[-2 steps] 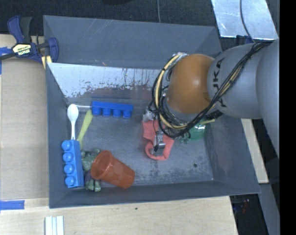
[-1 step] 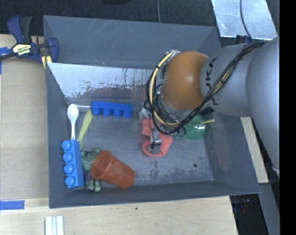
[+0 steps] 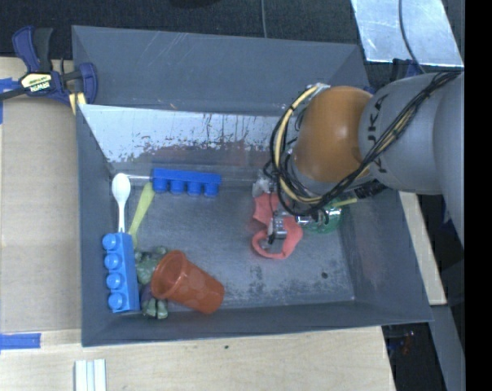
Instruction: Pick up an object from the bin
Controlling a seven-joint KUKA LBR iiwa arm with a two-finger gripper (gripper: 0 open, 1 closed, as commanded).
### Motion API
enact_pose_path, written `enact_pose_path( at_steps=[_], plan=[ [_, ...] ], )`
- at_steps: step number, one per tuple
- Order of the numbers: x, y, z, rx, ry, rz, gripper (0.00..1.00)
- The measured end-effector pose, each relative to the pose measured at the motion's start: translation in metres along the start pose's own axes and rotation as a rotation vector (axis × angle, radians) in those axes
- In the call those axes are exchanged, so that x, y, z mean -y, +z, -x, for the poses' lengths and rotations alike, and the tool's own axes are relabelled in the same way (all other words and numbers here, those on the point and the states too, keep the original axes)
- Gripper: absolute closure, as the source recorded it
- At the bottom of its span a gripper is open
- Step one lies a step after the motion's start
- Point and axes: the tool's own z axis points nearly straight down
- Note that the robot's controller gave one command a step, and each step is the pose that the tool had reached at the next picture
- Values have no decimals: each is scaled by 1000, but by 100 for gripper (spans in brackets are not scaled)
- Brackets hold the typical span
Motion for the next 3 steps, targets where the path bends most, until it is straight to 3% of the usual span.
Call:
enact_pose_path(
  at_steps=[1,2,3],
  plan=[
    [47,1,-2,0,12,2,0],
    [73,-10,-37,1,-69,1,0],
    [87,-8,-2,8,-66,0,100]
  ],
)
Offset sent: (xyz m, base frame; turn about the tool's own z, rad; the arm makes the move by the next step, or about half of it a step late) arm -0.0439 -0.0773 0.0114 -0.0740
